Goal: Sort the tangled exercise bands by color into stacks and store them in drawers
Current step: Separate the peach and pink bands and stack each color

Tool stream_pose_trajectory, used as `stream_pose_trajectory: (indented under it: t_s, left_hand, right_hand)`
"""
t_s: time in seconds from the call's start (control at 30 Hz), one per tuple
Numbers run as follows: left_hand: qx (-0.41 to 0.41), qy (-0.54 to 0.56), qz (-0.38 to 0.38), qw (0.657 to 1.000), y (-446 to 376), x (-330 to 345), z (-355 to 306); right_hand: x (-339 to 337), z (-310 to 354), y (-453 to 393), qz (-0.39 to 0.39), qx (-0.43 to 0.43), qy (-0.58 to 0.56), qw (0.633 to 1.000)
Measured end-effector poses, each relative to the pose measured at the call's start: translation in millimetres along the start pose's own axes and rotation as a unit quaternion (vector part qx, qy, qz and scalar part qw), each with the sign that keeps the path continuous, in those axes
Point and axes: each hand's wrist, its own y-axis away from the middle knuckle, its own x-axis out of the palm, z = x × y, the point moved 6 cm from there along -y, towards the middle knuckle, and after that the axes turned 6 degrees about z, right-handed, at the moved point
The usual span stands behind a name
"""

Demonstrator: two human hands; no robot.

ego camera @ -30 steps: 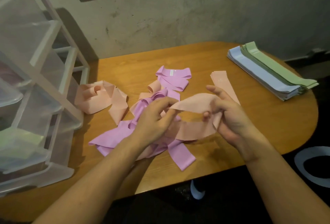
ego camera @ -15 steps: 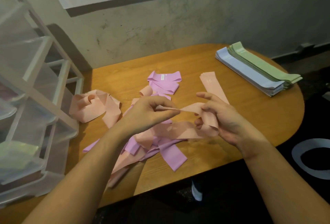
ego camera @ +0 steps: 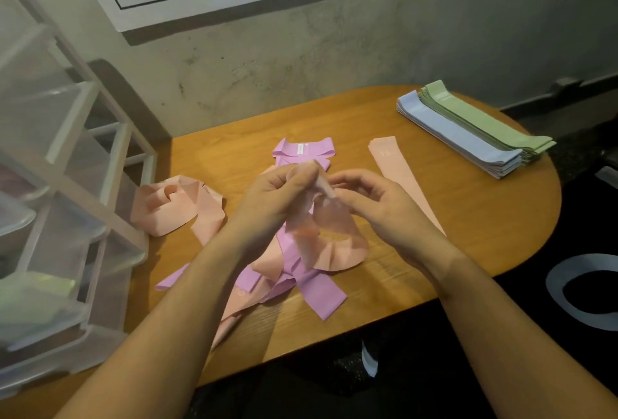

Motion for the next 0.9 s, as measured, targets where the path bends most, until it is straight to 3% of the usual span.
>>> stream_pose_trajectory:
  t_s: [0.2,0.37,0.47,0.67,0.83,0.9]
  left_hand:
    - [-0.022,0.032,-0.035,0.999,5.1,-5.4,4.1]
    - [0.011,0.055,-0.063,0.996,5.4,-7.8,0.3]
    - [0.026,0.068,-0.091,0.993,5.5,-9.4,1.1]
    - [0.07,-0.026,-0.089,0.993,8.5,-1.0,-12.5]
    - [0.058,-0.102,-0.14,0.983,5.8,-10.5,-4.3]
    - [0.048,-0.093,-0.108,0.989,3.5,-6.5,-4.5]
  right_hand:
    - [-2.5,12.1,2.2,-0.076,-0.083,0.024,0.993]
    - [9.4,23.8,5.9,-0.028,-0.104,0.051,0.993]
    - [12.2,27.4,5.5,-0.038,-0.113,0.081,0.99]
    - [6.6,32.4,1.8,-0.077,-0.119,0.095,0.985]
    - [3.2,39.3,-1.0,-0.088,-0.115,0.063,0.987]
    - [1.9,43.2,-3.1,-0.088,-0.102,0.035,0.99]
